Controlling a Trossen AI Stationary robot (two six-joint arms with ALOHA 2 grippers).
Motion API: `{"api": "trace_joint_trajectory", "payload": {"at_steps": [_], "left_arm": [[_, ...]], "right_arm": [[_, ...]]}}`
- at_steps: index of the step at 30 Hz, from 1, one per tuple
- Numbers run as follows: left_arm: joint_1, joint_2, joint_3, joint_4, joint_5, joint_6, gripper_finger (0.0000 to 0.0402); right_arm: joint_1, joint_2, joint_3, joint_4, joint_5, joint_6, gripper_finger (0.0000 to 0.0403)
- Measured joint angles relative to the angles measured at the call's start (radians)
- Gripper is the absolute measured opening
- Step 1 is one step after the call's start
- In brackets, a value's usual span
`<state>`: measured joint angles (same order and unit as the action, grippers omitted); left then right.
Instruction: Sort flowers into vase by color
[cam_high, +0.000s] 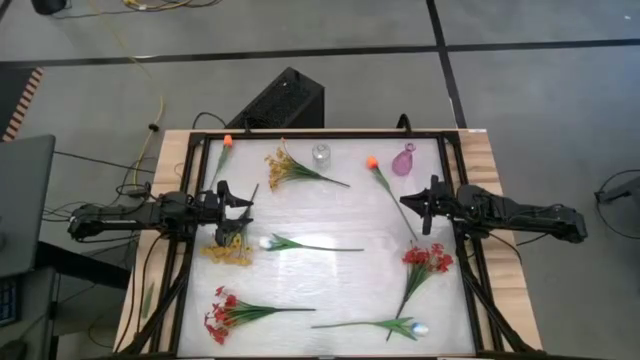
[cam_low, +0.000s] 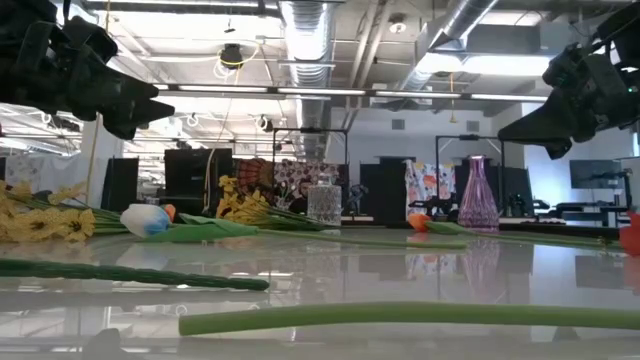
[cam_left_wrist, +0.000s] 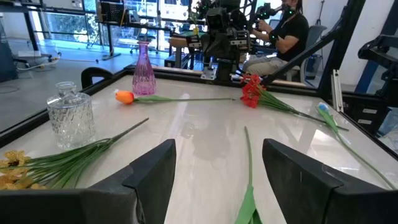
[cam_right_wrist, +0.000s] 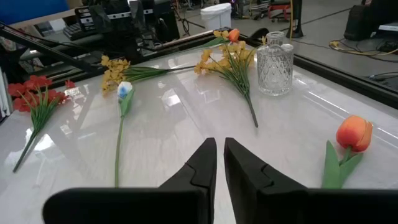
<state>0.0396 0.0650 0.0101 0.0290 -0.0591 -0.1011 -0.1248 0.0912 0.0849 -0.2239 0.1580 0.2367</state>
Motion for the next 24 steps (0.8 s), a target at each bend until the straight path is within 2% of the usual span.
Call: {"api": "trace_joint_trajectory", "payload": {"at_steps": [10,15,20,24], "left_arm": [[0.0,0.0,0.0,0.001,0.0,0.0,0.0229],[0.0,0.0,0.0,0.064,-0.025,0.048,0.0229],[0.0,0.0,0.0,0.08,-0.032,-0.048,0.0229],[0.0,0.0,0.0,0.082,-0.082,-0.095,0.0229]], "right_arm": [[0.0,0.0,0.0,0.0,0.0,0.0,0.0061],[0.0,0.0,0.0,0.0,0.0,0.0,0.0061],[-0.002,0.0,-0.006,0.05,0.005,-0.107,0.0061],[-0.002,0.0,-0.007,0.127,0.004,-0.072,0.0061]]}}
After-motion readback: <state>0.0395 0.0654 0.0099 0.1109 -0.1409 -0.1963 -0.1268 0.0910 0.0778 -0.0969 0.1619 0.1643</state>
